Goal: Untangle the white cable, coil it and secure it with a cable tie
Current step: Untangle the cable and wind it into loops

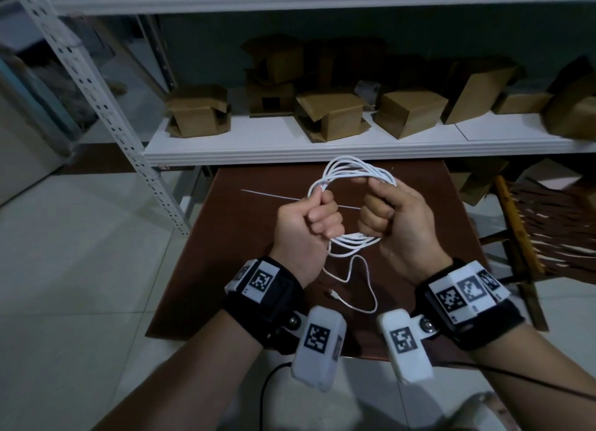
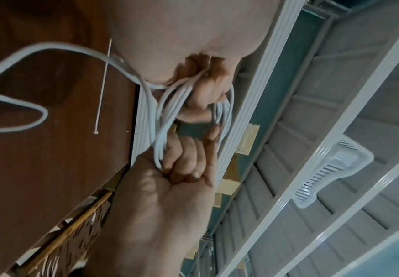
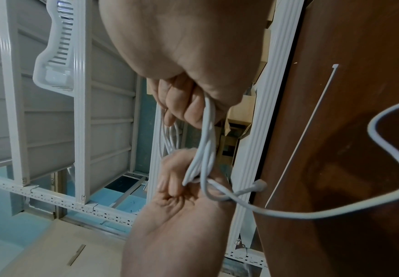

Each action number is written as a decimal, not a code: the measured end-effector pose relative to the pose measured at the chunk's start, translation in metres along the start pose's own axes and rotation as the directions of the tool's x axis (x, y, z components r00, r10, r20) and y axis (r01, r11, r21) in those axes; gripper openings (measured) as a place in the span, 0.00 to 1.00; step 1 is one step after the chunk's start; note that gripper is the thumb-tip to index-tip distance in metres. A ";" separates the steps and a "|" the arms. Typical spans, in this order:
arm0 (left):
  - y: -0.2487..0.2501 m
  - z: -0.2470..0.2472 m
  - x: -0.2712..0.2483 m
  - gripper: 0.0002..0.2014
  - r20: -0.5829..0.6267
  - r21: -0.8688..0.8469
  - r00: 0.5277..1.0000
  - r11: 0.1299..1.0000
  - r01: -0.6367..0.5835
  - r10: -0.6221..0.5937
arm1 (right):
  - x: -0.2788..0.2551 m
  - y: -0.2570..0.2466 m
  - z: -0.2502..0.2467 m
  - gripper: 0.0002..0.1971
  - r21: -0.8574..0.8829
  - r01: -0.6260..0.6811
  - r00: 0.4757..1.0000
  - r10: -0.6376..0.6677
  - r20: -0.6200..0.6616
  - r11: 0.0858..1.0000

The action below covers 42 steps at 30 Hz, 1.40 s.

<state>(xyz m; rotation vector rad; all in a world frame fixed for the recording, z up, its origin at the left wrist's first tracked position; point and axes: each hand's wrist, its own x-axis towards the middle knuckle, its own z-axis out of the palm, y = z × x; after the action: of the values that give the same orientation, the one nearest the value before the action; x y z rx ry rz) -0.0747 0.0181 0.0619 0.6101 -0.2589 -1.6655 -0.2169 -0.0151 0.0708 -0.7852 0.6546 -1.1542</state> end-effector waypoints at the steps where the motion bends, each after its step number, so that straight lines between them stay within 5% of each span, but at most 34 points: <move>1: 0.001 -0.001 0.000 0.15 0.009 -0.008 1.000 1.000 0.016 -0.015 | -0.001 0.001 0.001 0.11 0.006 -0.006 1.000 0.006 0.001 1.000; 9: 0.006 -0.004 -0.003 0.21 0.034 0.038 0.999 0.999 -0.002 0.001 | -0.003 0.004 0.007 0.11 -0.049 -0.054 0.998 0.055 0.013 0.997; 16: 0.007 -0.003 0.004 0.28 -0.195 0.146 0.976 0.987 -0.065 0.093 | -0.006 0.009 0.011 0.13 -0.178 -0.031 1.000 0.032 0.001 0.984; 22: 0.013 -0.002 0.006 0.27 -0.256 0.124 0.956 0.986 -0.116 0.144 | -0.004 0.015 0.008 0.20 -0.191 -0.045 0.999 0.040 -0.028 0.980; 27: 0.021 -0.003 0.007 0.27 -0.237 0.058 0.956 0.985 -0.162 0.171 | 0.001 0.027 0.004 0.18 -0.126 -0.152 0.974 0.127 -0.185 0.980; 29: 0.026 -0.003 0.007 0.27 -0.234 0.039 0.953 0.982 -0.186 0.190 | -0.001 0.028 0.003 0.22 -0.270 -0.260 0.944 0.185 -0.273 0.927; 31: 0.030 -0.002 0.007 0.27 -0.238 0.026 0.949 0.978 -0.207 0.207 | -0.005 0.033 0.002 0.30 -0.488 -0.402 0.912 0.294 -0.284 0.775; 35: 0.032 -0.002 0.007 0.27 -0.253 0.013 0.941 0.974 -0.227 0.223 | -0.009 0.043 0.004 0.39 -0.578 -0.625 0.749 0.612 -0.255 0.525; 38: 0.030 -0.003 0.008 0.27 -0.255 0.007 0.941 0.974 -0.227 0.221 | -0.005 0.048 0.004 0.34 -0.421 -0.674 0.723 0.660 -0.205 0.608; 42: 0.030 -0.005 0.008 0.27 -0.274 0.059 0.930 0.970 -0.237 0.244 | 0.003 0.044 -0.003 0.17 0.007 -0.535 0.832 0.528 -0.171 0.845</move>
<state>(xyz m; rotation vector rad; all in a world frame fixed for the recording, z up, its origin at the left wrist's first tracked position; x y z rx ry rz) -0.0478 0.0053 0.0707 0.7915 -0.1422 -1.3233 -0.1950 -0.0095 0.0332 -0.4903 0.9700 -0.6942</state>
